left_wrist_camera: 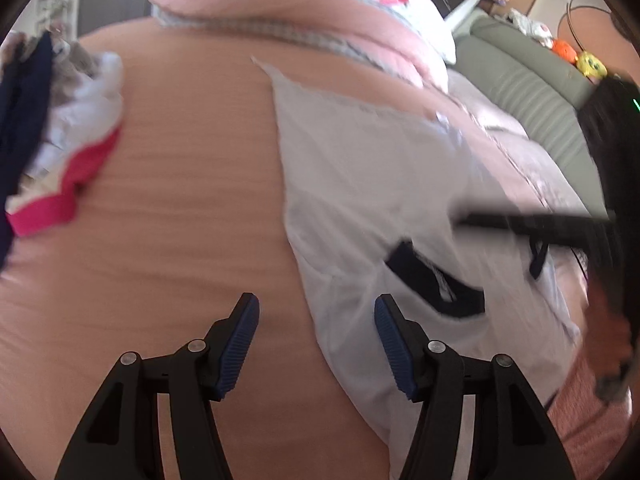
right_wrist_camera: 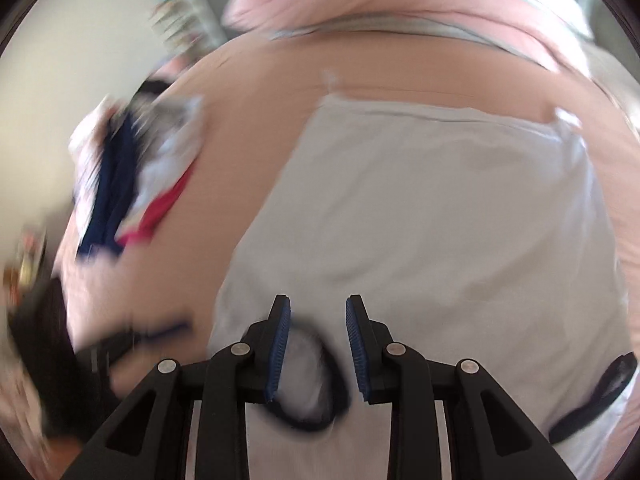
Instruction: Fold clothes
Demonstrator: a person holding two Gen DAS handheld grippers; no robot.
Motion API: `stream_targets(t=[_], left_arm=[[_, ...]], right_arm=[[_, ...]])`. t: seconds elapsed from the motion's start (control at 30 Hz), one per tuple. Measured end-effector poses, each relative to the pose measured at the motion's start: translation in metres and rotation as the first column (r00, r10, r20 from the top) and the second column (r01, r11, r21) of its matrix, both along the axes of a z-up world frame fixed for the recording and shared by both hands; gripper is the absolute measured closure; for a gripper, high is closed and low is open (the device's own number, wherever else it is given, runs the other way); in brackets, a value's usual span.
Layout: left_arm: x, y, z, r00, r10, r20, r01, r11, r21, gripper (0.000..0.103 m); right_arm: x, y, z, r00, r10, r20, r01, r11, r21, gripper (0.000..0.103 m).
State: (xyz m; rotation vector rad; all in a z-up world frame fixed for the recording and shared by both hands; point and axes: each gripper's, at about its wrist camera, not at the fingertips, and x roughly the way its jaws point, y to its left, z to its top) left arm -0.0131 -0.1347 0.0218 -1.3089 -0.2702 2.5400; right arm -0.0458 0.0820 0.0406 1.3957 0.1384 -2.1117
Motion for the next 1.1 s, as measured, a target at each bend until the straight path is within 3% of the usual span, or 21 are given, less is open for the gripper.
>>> stream_targets(t=[0.1,0.23,0.4,0.53,0.63,0.8,0.9,1.0,1.1], left_arm=[[-0.003,-0.011,0.002,0.999,0.054,0.001,-0.054,0.999,0.005,0.046],[-0.004,-0.02,0.0,0.998,0.068,0.013,-0.068,0.997,0.031,0.046],[-0.001,-0.015,-0.007,0.999,0.029,0.04,-0.029,0.999,0.015,0.046],[0.002,-0.006,-0.005,0.999,-0.024,0.036,0.023,1.0,0.017,0.046],[0.001,-0.001,-0.006,0.998,-0.047,0.043,0.047,0.999,0.008,0.046],[0.0,0.007,-0.01,0.996,-0.074,0.058,0.074,0.997,-0.005,0.046],[0.001,0.009,-0.007,0.997,-0.064,0.037,0.065,0.998,-0.015,0.046],[0.0,0.004,-0.008,0.998,-0.04,0.041,0.04,0.999,-0.007,0.046],[-0.001,0.0,-0.008,0.998,-0.033,0.044,0.032,0.999,0.009,0.046]], right_arm=[[0.039,-0.015,-0.009,0.99,0.139,-0.037,-0.135,0.985,0.106,0.075],[0.052,-0.036,-0.028,0.978,0.201,-0.056,-0.188,0.966,0.176,0.075],[0.017,-0.038,-0.029,0.993,0.04,-0.111,-0.018,0.981,0.191,0.075],[-0.008,-0.021,-0.028,0.987,-0.036,-0.157,0.074,0.967,0.242,0.075],[-0.013,-0.005,-0.021,0.987,-0.08,-0.136,0.106,0.974,0.202,0.075],[0.023,-0.014,-0.01,0.993,0.076,-0.094,-0.064,0.99,0.122,0.075],[0.046,-0.022,-0.016,0.982,0.17,-0.086,-0.155,0.976,0.153,0.075],[0.036,-0.022,-0.039,0.988,0.109,-0.11,-0.076,0.961,0.267,0.075],[0.006,-0.002,-0.045,0.993,-0.058,-0.101,0.081,0.968,0.239,0.075]])
